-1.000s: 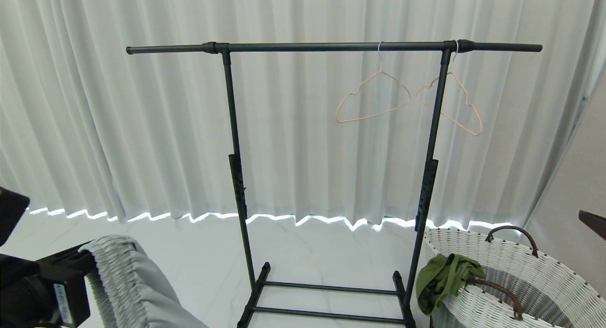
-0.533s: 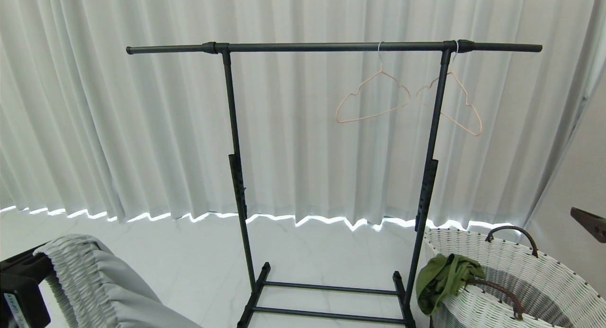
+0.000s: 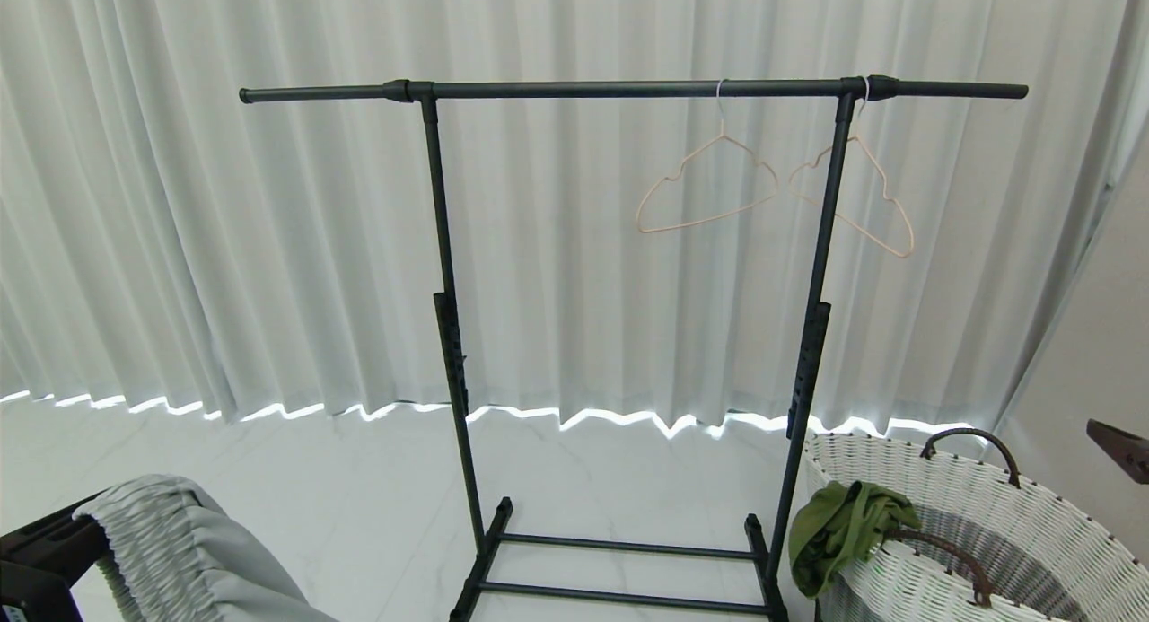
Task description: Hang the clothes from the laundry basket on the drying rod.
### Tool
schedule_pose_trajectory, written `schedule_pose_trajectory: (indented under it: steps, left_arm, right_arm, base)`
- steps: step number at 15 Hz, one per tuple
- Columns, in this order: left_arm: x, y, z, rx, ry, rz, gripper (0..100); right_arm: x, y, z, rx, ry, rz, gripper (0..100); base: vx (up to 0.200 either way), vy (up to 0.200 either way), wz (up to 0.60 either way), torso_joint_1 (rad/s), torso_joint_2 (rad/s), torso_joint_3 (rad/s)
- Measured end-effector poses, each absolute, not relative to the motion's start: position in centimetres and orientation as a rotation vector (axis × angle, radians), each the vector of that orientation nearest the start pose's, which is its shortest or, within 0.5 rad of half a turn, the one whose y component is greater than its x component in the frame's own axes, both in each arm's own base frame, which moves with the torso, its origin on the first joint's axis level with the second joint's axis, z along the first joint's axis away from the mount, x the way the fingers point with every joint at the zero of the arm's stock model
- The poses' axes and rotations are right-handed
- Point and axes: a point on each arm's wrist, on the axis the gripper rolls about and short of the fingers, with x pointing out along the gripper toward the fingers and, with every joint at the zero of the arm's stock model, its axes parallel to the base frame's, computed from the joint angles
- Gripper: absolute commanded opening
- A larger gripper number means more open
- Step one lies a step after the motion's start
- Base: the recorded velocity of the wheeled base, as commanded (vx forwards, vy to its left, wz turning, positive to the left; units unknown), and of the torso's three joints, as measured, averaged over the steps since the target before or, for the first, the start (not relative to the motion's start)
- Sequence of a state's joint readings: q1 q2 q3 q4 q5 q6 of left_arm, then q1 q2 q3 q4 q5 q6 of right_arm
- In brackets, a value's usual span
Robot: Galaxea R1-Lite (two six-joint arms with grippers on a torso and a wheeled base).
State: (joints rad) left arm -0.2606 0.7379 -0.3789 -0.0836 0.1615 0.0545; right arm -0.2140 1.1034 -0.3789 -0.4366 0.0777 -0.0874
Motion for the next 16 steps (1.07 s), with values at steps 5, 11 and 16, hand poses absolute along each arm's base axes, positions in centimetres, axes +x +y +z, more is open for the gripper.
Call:
schedule_pose_trajectory:
  steps: [5,11,16]
  left_arm:
    - [7.0,-1.5,18.4,0.126,0.278,-0.107,0]
    - [8.0,-1.7,18.1,0.132,0.33,-0.106,0]
    - [8.2,-1.8,18.2,0.127,0.325,-0.106,0]
  right_arm:
    - [14.1,-2.9,18.1,-0.04,0.283,-0.126,100]
    - [14.4,-2.9,18.3,-0.044,0.28,-0.113,100]
    - [14.8,-2.8,18.4,-0.041,0.282,-0.075,100]
  base:
    - [0.0,0.0,0.0,0.022,-0.04,-0.032]
    - [0.0,0.0,0.0,0.12,-0.44,-0.235]
    - [0.0,0.0,0.0,0.271,-0.47,-0.258]
